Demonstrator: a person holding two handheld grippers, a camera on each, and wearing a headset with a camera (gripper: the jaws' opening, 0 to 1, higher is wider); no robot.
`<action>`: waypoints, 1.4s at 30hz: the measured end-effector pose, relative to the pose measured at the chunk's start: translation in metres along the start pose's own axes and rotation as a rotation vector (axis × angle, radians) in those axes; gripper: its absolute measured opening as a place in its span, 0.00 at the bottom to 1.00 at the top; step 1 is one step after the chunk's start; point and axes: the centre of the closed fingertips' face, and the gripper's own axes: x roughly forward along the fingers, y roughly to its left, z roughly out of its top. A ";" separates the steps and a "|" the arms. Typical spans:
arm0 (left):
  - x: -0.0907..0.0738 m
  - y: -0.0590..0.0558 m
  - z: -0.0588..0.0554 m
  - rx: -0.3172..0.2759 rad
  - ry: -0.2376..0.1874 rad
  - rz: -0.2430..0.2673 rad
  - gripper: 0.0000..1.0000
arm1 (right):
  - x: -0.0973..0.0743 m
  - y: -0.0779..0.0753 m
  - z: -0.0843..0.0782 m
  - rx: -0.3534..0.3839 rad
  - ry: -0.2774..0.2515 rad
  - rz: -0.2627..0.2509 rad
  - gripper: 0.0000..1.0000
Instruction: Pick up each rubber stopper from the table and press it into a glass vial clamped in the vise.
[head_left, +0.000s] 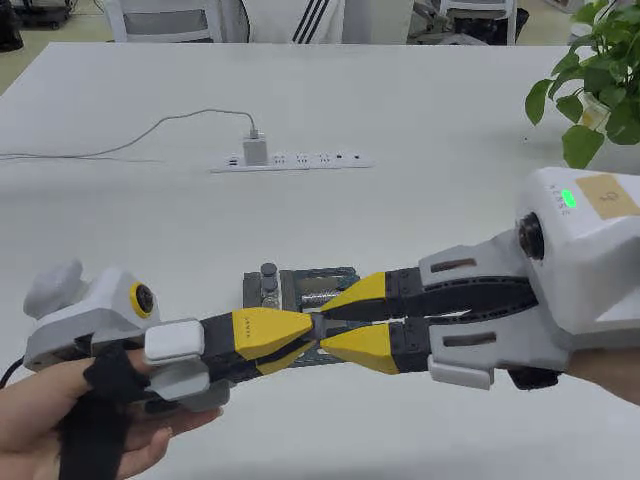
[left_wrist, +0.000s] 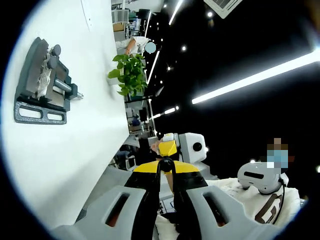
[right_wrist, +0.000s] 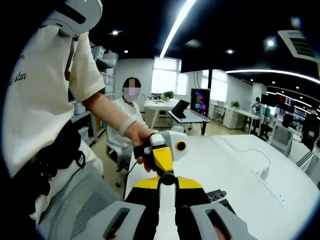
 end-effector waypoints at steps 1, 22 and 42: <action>0.000 0.000 -0.001 0.023 0.004 0.000 0.05 | 0.000 0.001 0.000 0.007 0.001 0.004 0.05; -0.023 0.031 0.020 0.580 0.026 0.300 0.35 | 0.001 -0.007 -0.040 0.131 0.125 0.018 0.05; -0.075 0.078 0.037 0.979 0.164 0.750 0.99 | 0.005 -0.007 -0.071 0.157 0.234 0.038 0.05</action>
